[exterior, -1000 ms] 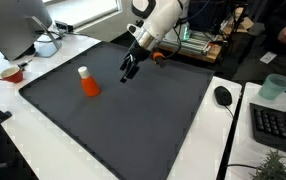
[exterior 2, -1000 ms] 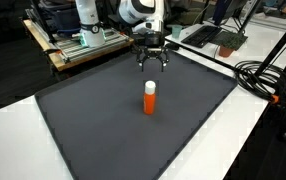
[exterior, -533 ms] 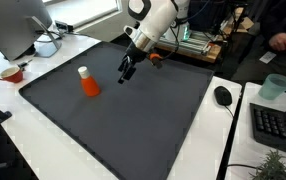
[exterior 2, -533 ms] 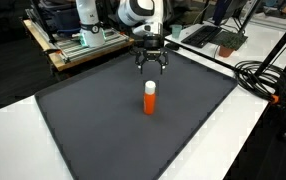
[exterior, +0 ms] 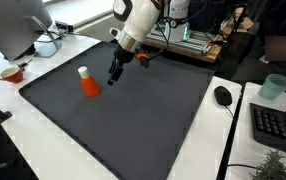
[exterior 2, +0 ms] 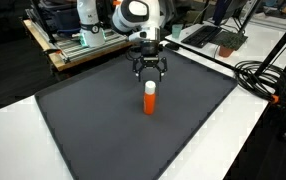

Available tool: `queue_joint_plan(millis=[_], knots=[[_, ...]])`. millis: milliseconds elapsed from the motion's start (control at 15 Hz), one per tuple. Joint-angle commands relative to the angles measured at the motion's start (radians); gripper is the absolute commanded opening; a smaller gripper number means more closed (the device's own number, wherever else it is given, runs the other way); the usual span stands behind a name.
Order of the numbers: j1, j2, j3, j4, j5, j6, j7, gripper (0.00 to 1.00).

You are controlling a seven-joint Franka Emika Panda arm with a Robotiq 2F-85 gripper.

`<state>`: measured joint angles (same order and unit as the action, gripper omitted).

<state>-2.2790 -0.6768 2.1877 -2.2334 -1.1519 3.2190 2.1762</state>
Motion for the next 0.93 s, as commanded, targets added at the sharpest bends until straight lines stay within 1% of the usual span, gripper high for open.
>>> queue_joint_plan(millis=[0, 133, 333, 533, 600, 667, 867], knots=[[-0.015, -0.101, -0.010, 0.078, 0.012, 0.043, 0.033, 1.00], [0.024, -0.158, -0.050, 0.110, 0.014, 0.048, 0.077, 1.00], [0.054, -0.221, -0.074, 0.132, 0.020, 0.045, 0.136, 1.00], [0.027, -0.243, -0.065, 0.133, 0.009, 0.048, 0.148, 1.00], [0.009, -0.236, -0.053, 0.126, 0.007, 0.052, 0.142, 1.00], [0.029, -0.201, -0.044, 0.113, 0.001, 0.008, 0.119, 1.00], [0.026, -0.206, -0.043, 0.113, 0.000, 0.008, 0.118, 1.00]])
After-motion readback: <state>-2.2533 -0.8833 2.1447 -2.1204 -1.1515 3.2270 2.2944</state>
